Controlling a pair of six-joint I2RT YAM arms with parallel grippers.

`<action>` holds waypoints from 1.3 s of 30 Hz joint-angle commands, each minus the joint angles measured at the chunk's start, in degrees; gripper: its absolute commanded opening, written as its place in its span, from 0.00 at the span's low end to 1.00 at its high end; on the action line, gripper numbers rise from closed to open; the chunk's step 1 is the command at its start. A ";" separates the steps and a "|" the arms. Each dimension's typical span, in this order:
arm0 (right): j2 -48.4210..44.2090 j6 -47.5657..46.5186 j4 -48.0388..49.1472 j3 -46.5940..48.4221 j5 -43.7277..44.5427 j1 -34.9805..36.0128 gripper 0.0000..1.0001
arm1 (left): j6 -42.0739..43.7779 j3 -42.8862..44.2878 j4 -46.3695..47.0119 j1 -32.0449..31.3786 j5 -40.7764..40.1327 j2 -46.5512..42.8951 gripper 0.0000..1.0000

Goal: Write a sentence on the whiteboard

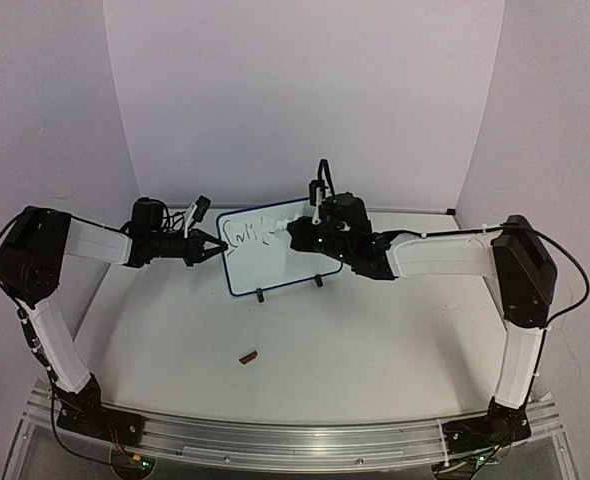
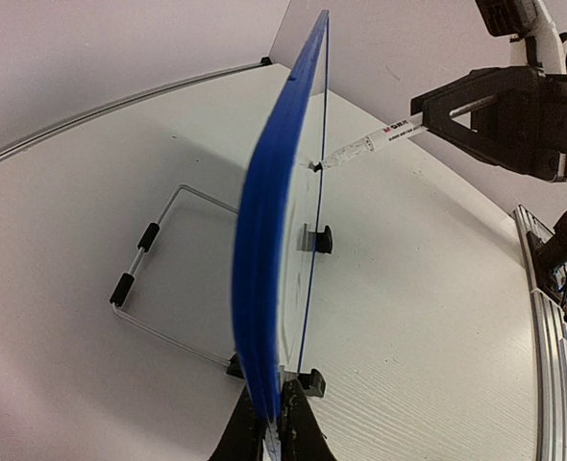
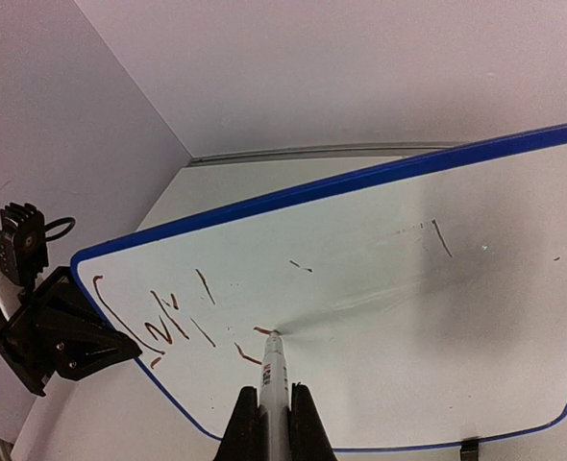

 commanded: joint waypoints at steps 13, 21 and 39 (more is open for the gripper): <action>-2.62 -0.49 1.61 0.91 2.52 -0.77 0.00 | 2.80 0.04 -3.07 -0.22 -5.77 -0.14 0.00; -3.41 -0.57 2.74 0.78 2.42 -0.83 0.00 | 2.82 0.13 -3.09 -0.21 -5.70 -0.13 0.00; -1.92 0.08 4.68 1.86 -0.22 -0.80 0.00 | 2.80 0.12 -3.07 -0.26 -5.69 -0.05 0.00</action>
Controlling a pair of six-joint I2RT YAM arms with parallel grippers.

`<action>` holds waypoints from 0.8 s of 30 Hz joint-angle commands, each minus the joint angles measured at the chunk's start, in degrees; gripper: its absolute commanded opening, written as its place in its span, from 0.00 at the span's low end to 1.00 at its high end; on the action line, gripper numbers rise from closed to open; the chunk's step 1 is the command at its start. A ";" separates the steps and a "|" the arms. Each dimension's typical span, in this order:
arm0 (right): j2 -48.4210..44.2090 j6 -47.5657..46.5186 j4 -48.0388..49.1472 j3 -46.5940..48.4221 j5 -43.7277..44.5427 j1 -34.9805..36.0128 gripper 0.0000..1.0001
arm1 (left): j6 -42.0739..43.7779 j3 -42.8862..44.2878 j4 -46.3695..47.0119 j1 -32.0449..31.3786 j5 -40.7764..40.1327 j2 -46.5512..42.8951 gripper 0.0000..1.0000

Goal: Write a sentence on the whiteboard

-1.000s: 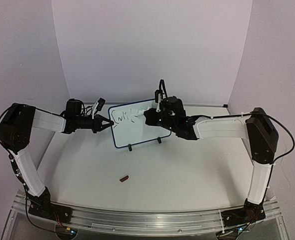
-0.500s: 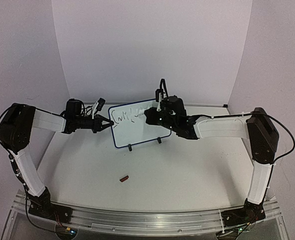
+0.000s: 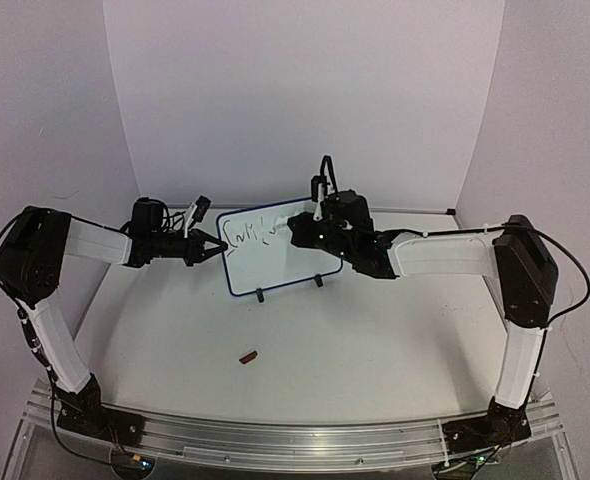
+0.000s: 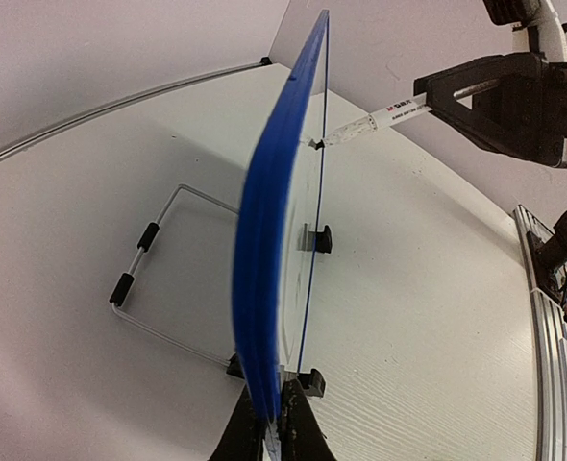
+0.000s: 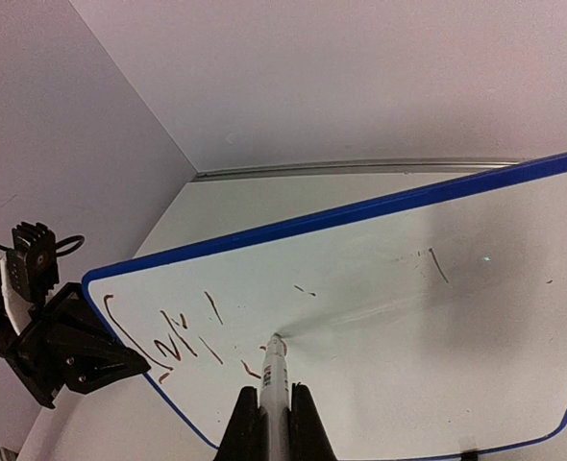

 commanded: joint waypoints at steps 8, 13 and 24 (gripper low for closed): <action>0.06 1.07 2.26 1.87 -1.63 -0.52 0.00 | 2.77 0.13 -3.05 -0.23 -5.70 -0.13 0.00; 0.86 1.49 1.06 1.85 -2.15 -0.51 0.00 | 2.78 0.09 -3.05 -0.28 -5.70 -0.13 0.00; 1.94 2.29 -0.25 1.11 -2.92 -0.47 0.00 | 2.75 0.12 -3.05 -0.27 -5.71 -0.03 0.00</action>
